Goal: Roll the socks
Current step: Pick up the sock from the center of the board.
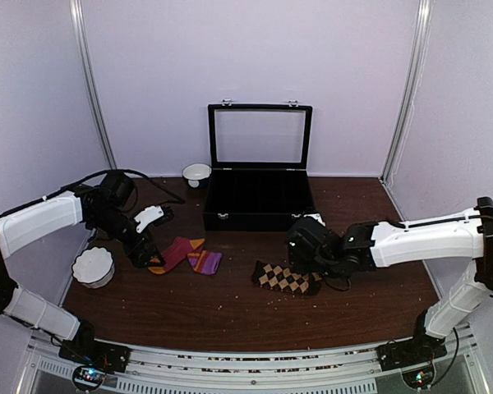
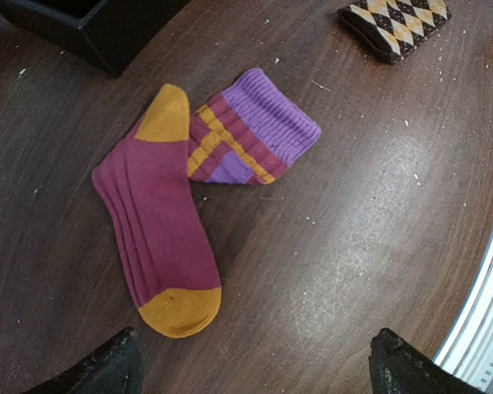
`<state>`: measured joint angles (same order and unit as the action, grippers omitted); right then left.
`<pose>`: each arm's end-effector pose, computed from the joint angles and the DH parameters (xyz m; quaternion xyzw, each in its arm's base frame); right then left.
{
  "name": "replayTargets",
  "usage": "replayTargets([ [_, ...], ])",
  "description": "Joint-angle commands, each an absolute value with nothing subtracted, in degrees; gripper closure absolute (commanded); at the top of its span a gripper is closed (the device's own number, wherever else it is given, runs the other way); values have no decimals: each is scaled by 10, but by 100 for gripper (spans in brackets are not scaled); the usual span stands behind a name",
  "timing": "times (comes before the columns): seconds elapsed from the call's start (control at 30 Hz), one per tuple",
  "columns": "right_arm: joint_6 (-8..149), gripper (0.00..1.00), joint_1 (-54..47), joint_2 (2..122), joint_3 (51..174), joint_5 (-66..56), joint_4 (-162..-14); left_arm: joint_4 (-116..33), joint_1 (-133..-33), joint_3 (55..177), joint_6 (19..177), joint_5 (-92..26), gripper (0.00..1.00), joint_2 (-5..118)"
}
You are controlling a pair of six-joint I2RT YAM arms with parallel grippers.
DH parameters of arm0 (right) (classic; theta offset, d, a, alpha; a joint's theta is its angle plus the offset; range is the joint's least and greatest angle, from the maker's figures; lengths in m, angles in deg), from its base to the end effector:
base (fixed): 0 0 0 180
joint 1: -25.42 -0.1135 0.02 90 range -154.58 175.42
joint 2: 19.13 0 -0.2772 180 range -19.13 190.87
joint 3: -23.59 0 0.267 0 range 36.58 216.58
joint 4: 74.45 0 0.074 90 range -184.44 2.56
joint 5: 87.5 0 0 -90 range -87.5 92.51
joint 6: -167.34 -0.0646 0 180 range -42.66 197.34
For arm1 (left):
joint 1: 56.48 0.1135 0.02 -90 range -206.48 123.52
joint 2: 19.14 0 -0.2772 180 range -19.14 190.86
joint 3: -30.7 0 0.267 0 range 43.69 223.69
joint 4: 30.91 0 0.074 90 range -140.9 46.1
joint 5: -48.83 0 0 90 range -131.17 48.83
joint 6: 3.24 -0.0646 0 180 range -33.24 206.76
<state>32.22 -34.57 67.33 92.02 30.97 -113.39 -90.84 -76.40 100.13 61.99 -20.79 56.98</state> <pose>0.1907 0.2687 0.1979 -0.0509 0.9305 0.0754 0.3547 0.2481 -0.1139 0.2280 0.3996 0.8778 -0.1647 0.2066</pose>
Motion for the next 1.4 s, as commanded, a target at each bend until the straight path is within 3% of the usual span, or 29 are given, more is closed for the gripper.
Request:
replayTargets([
  [0.0,289,30,-345,741,952,344,-1176,-910,-800,1026,621,-208,2,593],
  [0.17,288,40,-328,813,974,330,-1181,-910,-835,1031,621,-212,2,624],
  [0.37,295,41,-335,832,974,290,-1141,-910,-836,1018,603,-221,2,626],
  [0.63,313,41,-376,888,1093,239,-1111,-915,-835,1007,600,-267,2,607],
  [1.03,277,54,-382,1039,1250,230,-1192,-948,-781,1010,593,-260,2,564],
  [1.37,269,61,-382,1066,1259,243,-1207,-969,-753,1018,571,-255,2,538],
])
